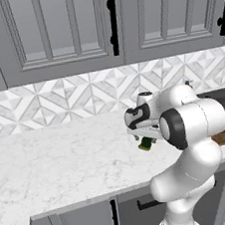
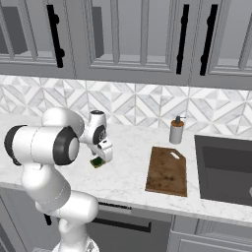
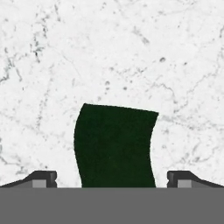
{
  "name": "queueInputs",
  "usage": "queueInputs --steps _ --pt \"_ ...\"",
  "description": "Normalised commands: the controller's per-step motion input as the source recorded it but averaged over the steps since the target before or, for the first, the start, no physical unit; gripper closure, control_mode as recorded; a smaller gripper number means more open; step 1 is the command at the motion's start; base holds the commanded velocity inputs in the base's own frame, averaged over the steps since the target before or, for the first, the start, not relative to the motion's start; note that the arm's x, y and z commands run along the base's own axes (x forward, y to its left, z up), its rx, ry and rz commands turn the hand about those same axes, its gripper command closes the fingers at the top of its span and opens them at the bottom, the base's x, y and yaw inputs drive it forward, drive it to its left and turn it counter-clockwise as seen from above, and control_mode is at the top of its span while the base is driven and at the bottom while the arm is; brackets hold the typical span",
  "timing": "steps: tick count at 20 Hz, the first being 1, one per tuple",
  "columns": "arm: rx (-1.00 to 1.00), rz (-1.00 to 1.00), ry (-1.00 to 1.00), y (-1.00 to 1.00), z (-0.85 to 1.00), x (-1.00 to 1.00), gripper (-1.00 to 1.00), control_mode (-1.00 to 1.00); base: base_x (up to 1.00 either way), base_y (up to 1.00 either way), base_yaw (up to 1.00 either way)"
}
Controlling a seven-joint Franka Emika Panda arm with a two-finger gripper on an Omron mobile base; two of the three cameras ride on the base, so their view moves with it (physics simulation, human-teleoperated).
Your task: Pick up the sponge from the counter and clean the cutting board by briefly scrubbing or pressing down on the cutting board. Once finished, release the sponge.
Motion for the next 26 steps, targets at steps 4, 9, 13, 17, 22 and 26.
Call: queueInputs --steps 4,9,13,17,22,26 --pt "0.0 0.0 0.02 0.0 -0.14 0.0 -1.0 -1.0 0.0 0.0 0.0" --pt "-0.01 0.0 0.01 0.0 -0.22 0.0 -1.0 -1.0 0.0 0.0 0.0" --pt "-0.01 0.0 0.0 0.0 -0.16 0.0 -1.0 -1.0 0.0 0.0 0.0" --pt "0.0 0.0 -0.01 0.0 0.0 0.0 -1.0 -1.0 0.0 0.0 0.0" --pt "0.0 0.0 -0.07 0.0 0.02 0.0 -1.0 -1.0 0.0 0.0 0.0" --pt "0.0 0.0 -0.01 0.0 0.0 0.0 -1.0 -1.0 0.0 0.0 0.0"
